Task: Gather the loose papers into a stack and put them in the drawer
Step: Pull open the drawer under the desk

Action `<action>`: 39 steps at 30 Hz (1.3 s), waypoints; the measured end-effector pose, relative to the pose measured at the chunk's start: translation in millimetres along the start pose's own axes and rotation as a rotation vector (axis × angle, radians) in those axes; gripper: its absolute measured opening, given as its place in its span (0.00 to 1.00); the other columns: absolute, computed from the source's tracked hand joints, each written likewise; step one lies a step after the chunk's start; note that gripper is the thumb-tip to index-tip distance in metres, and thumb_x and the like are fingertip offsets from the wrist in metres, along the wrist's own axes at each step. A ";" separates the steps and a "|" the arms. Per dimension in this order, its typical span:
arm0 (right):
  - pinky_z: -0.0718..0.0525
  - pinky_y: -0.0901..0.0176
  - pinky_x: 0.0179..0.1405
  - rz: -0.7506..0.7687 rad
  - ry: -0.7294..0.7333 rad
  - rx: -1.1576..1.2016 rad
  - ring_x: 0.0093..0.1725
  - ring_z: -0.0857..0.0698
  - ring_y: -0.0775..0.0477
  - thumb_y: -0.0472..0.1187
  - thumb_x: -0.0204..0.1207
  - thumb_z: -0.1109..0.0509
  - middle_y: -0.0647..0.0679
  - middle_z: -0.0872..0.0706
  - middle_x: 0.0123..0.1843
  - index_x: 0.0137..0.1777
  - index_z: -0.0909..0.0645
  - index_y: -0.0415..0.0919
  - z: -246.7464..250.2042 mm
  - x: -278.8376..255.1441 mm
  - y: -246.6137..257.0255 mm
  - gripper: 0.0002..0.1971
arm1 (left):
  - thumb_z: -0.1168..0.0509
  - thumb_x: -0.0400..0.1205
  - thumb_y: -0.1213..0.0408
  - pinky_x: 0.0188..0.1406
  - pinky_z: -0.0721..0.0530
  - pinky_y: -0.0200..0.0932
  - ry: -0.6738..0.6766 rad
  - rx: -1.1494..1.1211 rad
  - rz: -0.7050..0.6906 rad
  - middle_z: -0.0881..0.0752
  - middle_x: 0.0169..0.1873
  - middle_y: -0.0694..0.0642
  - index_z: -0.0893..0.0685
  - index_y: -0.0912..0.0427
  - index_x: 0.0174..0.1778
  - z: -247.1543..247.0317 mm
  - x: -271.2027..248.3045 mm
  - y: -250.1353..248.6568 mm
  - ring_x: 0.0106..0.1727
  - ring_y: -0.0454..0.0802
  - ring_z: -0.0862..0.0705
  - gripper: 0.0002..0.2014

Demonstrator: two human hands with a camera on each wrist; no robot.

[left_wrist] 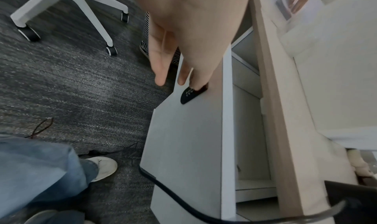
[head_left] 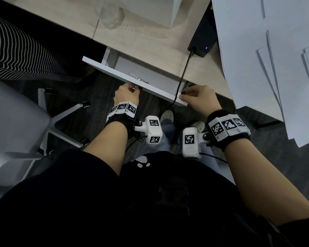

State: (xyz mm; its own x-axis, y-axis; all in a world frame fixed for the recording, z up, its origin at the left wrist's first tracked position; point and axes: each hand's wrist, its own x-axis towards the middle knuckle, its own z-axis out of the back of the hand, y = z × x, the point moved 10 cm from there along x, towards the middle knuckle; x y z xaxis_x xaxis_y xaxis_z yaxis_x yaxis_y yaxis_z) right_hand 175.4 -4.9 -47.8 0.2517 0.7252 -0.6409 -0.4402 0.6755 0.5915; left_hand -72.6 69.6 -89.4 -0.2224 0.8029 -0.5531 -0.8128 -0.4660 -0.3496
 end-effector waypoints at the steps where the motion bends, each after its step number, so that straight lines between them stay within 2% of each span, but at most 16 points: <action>1: 0.20 0.54 0.65 0.001 0.063 0.030 0.61 0.16 0.46 0.45 0.72 0.26 0.41 0.13 0.59 0.62 0.18 0.37 -9.7 0.1 1.7 0.20 | 0.37 0.80 0.55 0.43 0.27 0.42 -0.009 0.016 0.004 0.12 0.54 0.60 0.15 0.57 0.56 4.9 -3.3 -1.5 0.57 0.60 0.15 0.14; 4: 0.22 0.53 0.70 0.000 0.200 0.134 0.63 0.17 0.45 0.42 0.75 0.28 0.40 0.14 0.61 0.62 0.18 0.36 -32.6 -2.8 7.5 0.17 | 0.38 0.79 0.58 0.40 0.27 0.42 -0.194 0.043 -0.005 0.11 0.48 0.62 0.12 0.59 0.48 36.9 -20.6 -12.6 0.52 0.63 0.14 0.12; 6: 0.20 0.70 0.59 -0.002 0.212 0.222 0.57 0.16 0.46 0.38 0.76 0.30 0.39 0.14 0.58 0.60 0.18 0.33 -36.0 -3.6 8.4 0.15 | 0.40 0.79 0.59 0.40 0.28 0.42 -0.335 0.033 -0.148 0.11 0.45 0.61 0.12 0.59 0.45 55.4 -30.7 -32.2 0.49 0.62 0.14 0.12; 8: 0.23 0.81 0.41 -0.014 0.179 0.257 0.46 0.18 0.53 0.37 0.77 0.31 0.43 0.15 0.48 0.57 0.17 0.30 -31.8 -4.5 7.0 0.12 | 0.39 0.80 0.60 0.48 0.27 0.41 -0.219 0.043 -0.381 0.12 0.52 0.56 0.13 0.56 0.52 40.8 -30.9 -59.3 0.58 0.56 0.18 0.11; 9: 0.23 0.78 0.40 -0.025 0.148 0.255 0.43 0.20 0.54 0.39 0.77 0.32 0.45 0.16 0.44 0.54 0.17 0.30 -28.1 -3.4 3.6 0.12 | 0.39 0.80 0.60 0.55 0.28 0.42 -0.099 0.085 -0.469 0.12 0.55 0.53 0.14 0.54 0.55 25.4 -30.3 -69.1 0.63 0.54 0.22 0.12; 11: 0.20 0.62 0.47 -0.049 0.095 0.234 0.44 0.20 0.50 0.41 0.77 0.31 0.43 0.17 0.41 0.49 0.15 0.32 -20.3 0.6 -6.2 0.11 | 0.37 0.81 0.57 0.65 0.34 0.49 0.068 0.176 -0.510 0.12 0.55 0.51 0.12 0.51 0.54 1.5 -28.4 -74.4 0.67 0.53 0.27 0.11; 12: 0.20 0.55 0.51 -0.063 0.086 0.223 0.46 0.20 0.47 0.42 0.76 0.31 0.40 0.16 0.43 0.47 0.14 0.34 -17.3 1.4 -10.5 0.10 | 0.37 0.80 0.57 0.67 0.37 0.53 0.094 0.199 -0.488 0.12 0.54 0.49 0.12 0.50 0.51 -3.2 -27.5 -73.1 0.67 0.53 0.27 0.10; 14: 0.18 0.49 0.55 -0.086 0.088 0.216 0.48 0.18 0.44 0.43 0.76 0.32 0.37 0.12 0.47 0.41 0.13 0.38 -11.9 1.6 -17.7 0.09 | 0.37 0.80 0.57 0.65 0.40 0.55 0.080 0.200 -0.448 0.12 0.53 0.48 0.11 0.50 0.48 -4.1 -27.0 -70.2 0.67 0.52 0.27 0.09; 17: 0.16 0.54 0.47 -0.109 0.097 0.295 0.45 0.14 0.42 0.41 0.77 0.33 0.38 0.11 0.41 0.31 0.19 0.42 -4.6 -1.1 -25.8 0.13 | 0.35 0.79 0.53 0.65 0.40 0.55 0.059 0.214 -0.399 0.12 0.50 0.48 0.11 0.50 0.45 -2.6 -27.5 -62.4 0.66 0.53 0.28 0.09; 20: 0.19 0.62 0.34 -0.143 0.049 0.336 0.33 0.15 0.45 0.39 0.77 0.32 0.41 0.16 0.30 0.28 0.23 0.40 7.0 -3.4 -36.7 0.15 | 0.33 0.77 0.53 0.65 0.40 0.56 0.050 0.228 -0.328 0.11 0.47 0.46 0.10 0.49 0.41 -1.8 -27.8 -49.5 0.65 0.52 0.27 0.08; 23: 0.20 0.63 0.36 -0.144 -0.008 0.262 0.27 0.17 0.53 0.39 0.76 0.31 0.47 0.16 0.24 0.27 0.22 0.41 17.6 -3.2 -48.3 0.14 | 0.33 0.75 0.56 0.64 0.40 0.56 0.035 0.248 -0.248 0.10 0.45 0.47 0.10 0.50 0.38 -0.5 -31.3 -35.7 0.64 0.52 0.26 0.06; 25: 0.19 0.62 0.40 -0.138 -0.074 0.197 0.29 0.17 0.54 0.39 0.74 0.31 0.51 0.16 0.24 0.26 0.21 0.42 25.9 -1.3 -53.6 0.14 | 0.33 0.73 0.58 0.63 0.40 0.55 0.033 0.281 -0.197 0.10 0.43 0.48 0.11 0.51 0.36 0.2 -33.6 -28.1 0.62 0.52 0.26 0.05; 27: 0.19 0.59 0.42 -0.140 -0.114 0.143 0.33 0.18 0.53 0.38 0.73 0.32 0.51 0.16 0.28 0.28 0.18 0.40 30.8 -0.8 -55.6 0.12 | 0.32 0.72 0.59 0.62 0.39 0.55 0.048 0.323 -0.145 0.12 0.42 0.50 0.12 0.51 0.34 0.2 -36.4 -18.8 0.60 0.53 0.24 0.04; 32: 0.23 0.62 0.33 -0.139 -0.118 0.041 0.28 0.24 0.54 0.37 0.71 0.32 0.50 0.19 0.30 0.31 0.18 0.43 33.0 0.5 -53.1 0.08 | 0.30 0.69 0.60 0.62 0.38 0.53 0.105 0.418 -0.036 0.11 0.38 0.52 0.11 0.56 0.37 -3.6 -41.3 5.0 0.50 0.54 0.19 0.06; 35: 0.19 0.55 0.43 -0.134 -0.120 0.007 0.31 0.23 0.53 0.38 0.72 0.32 0.46 0.17 0.38 0.42 0.14 0.40 31.9 0.8 -51.2 0.05 | 0.29 0.68 0.61 0.62 0.39 0.52 0.143 0.443 0.019 0.14 0.35 0.52 0.11 0.57 0.40 -6.0 -42.8 17.5 0.43 0.54 0.21 0.08; 39: 0.18 0.49 0.51 -0.144 -0.119 -0.002 0.42 0.20 0.45 0.39 0.73 0.32 0.44 0.17 0.40 0.49 0.14 0.36 27.7 2.3 -53.0 0.10 | 0.28 0.66 0.62 0.61 0.38 0.52 0.151 0.439 0.061 0.14 0.35 0.52 0.12 0.57 0.41 -5.7 -43.8 25.1 0.44 0.54 0.19 0.08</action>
State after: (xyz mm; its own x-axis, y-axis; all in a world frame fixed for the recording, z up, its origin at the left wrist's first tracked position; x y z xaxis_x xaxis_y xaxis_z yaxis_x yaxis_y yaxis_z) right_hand 223.2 -35.4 -67.1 0.4124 0.6320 -0.6561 -0.3944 0.7731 0.4968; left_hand -80.2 20.6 -78.2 -0.2223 0.7005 -0.6781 -0.9589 -0.2830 0.0220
